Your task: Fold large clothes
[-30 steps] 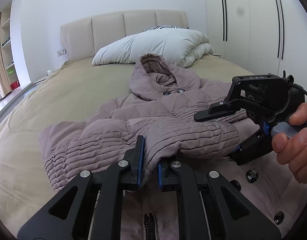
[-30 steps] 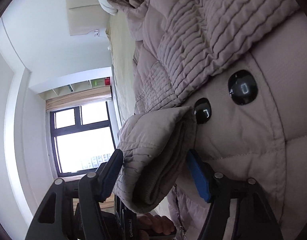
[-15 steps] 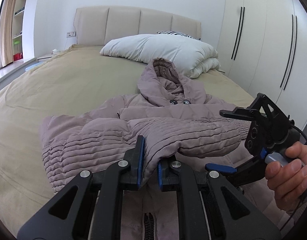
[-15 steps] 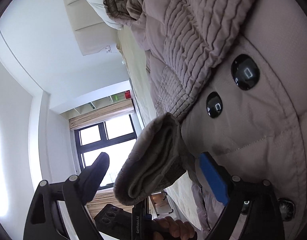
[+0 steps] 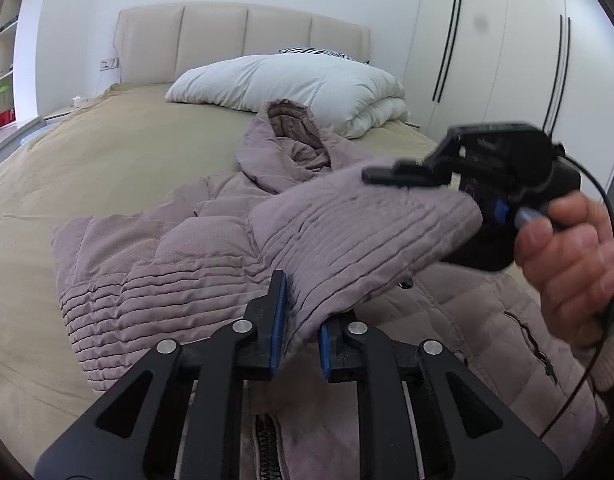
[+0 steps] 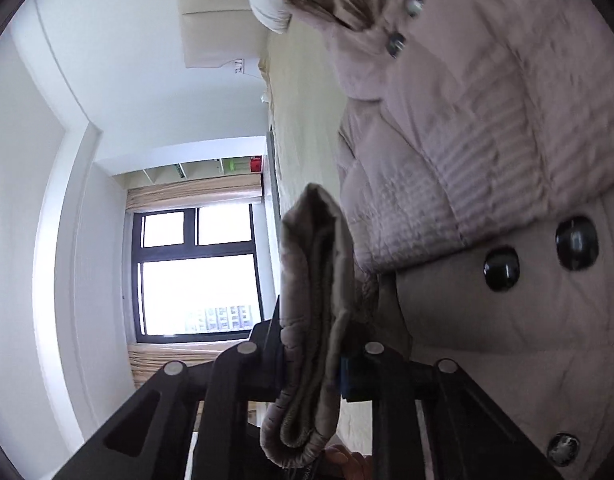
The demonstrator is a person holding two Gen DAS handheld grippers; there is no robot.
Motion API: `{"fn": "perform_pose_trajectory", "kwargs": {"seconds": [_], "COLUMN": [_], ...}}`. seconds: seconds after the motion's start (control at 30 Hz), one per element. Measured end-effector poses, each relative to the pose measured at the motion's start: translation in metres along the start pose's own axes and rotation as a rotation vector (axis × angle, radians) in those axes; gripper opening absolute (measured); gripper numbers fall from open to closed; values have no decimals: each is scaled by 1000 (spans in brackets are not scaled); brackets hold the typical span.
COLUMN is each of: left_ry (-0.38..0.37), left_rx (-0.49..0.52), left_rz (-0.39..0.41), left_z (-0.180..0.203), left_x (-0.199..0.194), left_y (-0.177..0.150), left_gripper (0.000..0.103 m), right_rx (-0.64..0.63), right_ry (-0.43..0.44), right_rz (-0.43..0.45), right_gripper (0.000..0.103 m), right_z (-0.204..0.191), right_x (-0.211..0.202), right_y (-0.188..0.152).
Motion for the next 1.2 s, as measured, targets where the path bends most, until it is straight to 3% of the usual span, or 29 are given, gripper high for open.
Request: {"fn": "perform_pose_trajectory", "kwargs": {"seconds": [0.1, 0.13, 0.17, 0.2, 0.4, 0.5, 0.6, 0.67, 0.77, 0.83, 0.9, 0.97, 1.03, 1.1, 1.2], "left_ry": [-41, -47, -50, -34, 28, 59, 74, 75, 88, 124, 130, 131, 134, 141, 147], "left_rx": [-24, -34, -48, -67, -230, -273, -281, -282, -229, -191, -157, -115, -125, -106, -55], "left_rz": [44, 62, 78, 92, 59, 51, 10, -15, -79, -171, -235, -239, -192, -106, -91], "left_z": [4, 3, 0, -6, -58, -82, -96, -101, -98, -100, -101, -99, -101, -101, -96], "left_x": [-19, -26, -31, -33, -4, 16, 44, 64, 102, 135, 155, 152, 139, 121, 125], "left_y": [4, 5, 6, 6, 15, 29, 37, 40, 36, 19, 2, 6, 22, 41, 48], "left_gripper": [30, 37, 54, 60, 61, 61, 61, 56, 42, 42, 42, 42, 42, 42, 42], "right_rx": [-162, -201, -239, -274, -446, -441, -364, -303, -198, -172, -96, -106, -190, -281, -441], "right_ry": [-66, -72, -80, -78, -97, -146, -217, -266, -381, -497, -464, -430, -533, -627, -630], "right_rz": [68, 103, 141, 181, 352, 419, 486, 516, 482, 487, 498, 507, 513, 584, 625], "right_gripper": [21, 21, 21, 21, 20, 20, 20, 20, 21, 26, 27, 30, 46, 62, 62], "right_z": [-40, -54, -68, -83, -137, -119, -63, -21, 55, 103, 138, 141, 127, 101, 47], "right_x": [-23, -36, -51, -66, -148, -180, -207, -218, -211, -208, -209, -213, -221, -239, -239], "right_y": [22, 32, 43, 53, 92, 116, 145, 163, 177, 183, 183, 182, 180, 180, 167]}}
Point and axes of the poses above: each gripper's, at about its wrist camera, not at the fingertips, and x roughly the way its jaws point, z to its right, y to its top, the point moved 10 cm from there along x, roughly the way its jaws point, and after that the axes turned 4 degrees about z, right-handed, at the moved point
